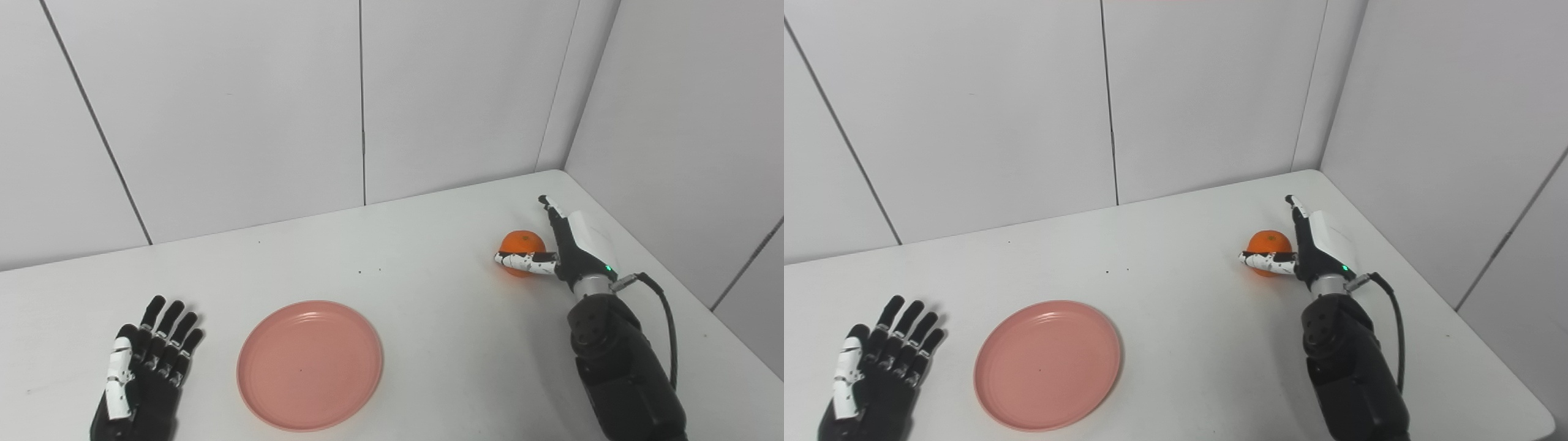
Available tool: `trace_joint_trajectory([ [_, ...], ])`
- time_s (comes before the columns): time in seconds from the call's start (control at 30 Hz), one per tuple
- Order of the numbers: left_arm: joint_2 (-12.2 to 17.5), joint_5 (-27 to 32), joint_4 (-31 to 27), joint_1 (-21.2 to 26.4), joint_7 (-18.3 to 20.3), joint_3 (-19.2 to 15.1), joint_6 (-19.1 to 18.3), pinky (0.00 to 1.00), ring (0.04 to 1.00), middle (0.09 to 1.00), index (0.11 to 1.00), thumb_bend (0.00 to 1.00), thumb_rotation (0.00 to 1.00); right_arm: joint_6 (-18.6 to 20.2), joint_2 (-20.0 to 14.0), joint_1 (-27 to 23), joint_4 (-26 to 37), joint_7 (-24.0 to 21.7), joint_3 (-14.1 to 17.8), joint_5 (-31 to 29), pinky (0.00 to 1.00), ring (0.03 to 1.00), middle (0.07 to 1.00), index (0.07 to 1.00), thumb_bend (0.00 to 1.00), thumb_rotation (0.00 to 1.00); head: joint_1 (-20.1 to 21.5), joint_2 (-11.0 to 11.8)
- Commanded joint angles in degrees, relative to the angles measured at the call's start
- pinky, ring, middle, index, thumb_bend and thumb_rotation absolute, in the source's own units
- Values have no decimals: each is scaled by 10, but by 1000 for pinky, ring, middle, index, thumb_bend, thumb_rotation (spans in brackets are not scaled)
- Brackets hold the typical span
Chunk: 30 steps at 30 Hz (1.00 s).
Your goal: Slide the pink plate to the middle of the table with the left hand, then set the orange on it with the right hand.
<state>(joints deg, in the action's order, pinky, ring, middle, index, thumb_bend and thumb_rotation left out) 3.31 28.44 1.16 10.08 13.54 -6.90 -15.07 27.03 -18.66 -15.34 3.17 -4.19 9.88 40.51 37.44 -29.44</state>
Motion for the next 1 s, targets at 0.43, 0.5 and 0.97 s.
trace_joint_trajectory([
  [0.43,1,-6,-29,-9,-32,1,-49,987,960,967,965,299,1000,-1,-14,-32,-6,-27,5,13,734,851,910,912,1000,430,-6,-8],
  [0.5,0,-8,-32,-10,-36,2,-51,983,956,963,962,297,1000,-2,-16,-33,-8,-27,4,11,731,849,906,909,1000,424,-7,-9],
  [0.97,-3,-4,-36,-11,-42,0,-58,977,949,955,943,293,1000,-1,-25,-38,-24,-43,12,15,725,836,882,888,1000,385,-13,-16],
])
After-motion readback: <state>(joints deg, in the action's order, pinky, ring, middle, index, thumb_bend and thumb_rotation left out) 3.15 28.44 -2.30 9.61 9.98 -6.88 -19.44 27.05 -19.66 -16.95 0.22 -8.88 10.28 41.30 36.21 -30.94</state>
